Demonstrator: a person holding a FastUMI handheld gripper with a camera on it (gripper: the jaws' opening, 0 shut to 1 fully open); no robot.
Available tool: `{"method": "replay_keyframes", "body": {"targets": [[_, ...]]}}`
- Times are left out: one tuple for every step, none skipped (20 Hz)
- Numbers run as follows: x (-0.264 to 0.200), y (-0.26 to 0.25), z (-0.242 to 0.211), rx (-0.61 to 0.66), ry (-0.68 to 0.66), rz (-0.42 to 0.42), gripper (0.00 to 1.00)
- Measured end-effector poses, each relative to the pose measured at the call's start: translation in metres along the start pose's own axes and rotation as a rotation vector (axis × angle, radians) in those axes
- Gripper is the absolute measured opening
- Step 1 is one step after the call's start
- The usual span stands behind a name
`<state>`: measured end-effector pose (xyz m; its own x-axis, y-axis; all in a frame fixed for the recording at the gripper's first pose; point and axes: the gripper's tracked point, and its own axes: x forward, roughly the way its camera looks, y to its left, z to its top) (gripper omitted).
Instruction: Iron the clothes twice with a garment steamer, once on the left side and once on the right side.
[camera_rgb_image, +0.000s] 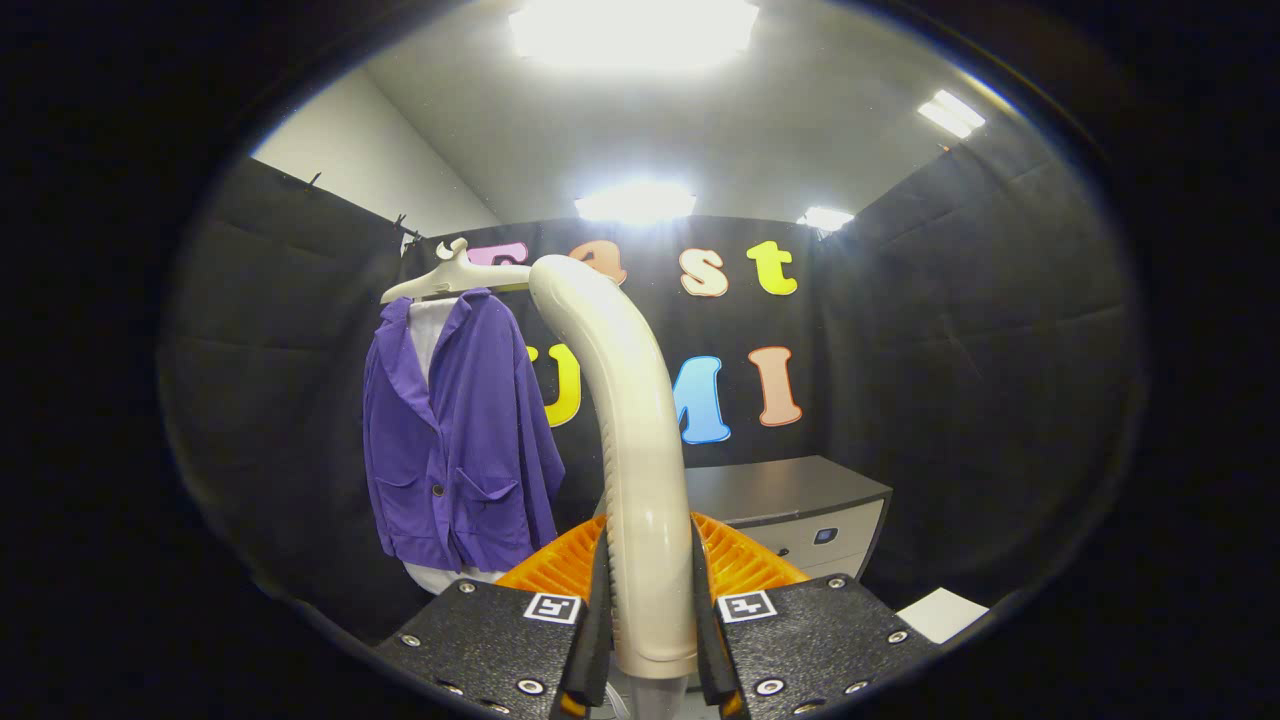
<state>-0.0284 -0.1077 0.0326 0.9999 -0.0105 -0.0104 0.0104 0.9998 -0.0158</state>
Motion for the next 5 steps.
{"method": "replay_keyframes", "body": {"targets": [[-0.0013,0.0001,-0.0018,0.0,0.003,-0.001,0.35],[-0.0004,0.0003,-0.0036,0.001,0.008,-0.002,0.35],[-0.0014,-0.0008,-0.0057,0.002,0.013,-0.005,0.35],[-0.0033,-0.0013,-0.0082,0.003,0.021,-0.007,0.35],[-0.0035,-0.0022,-0.0107,0.004,0.027,-0.009,0.35]]}}
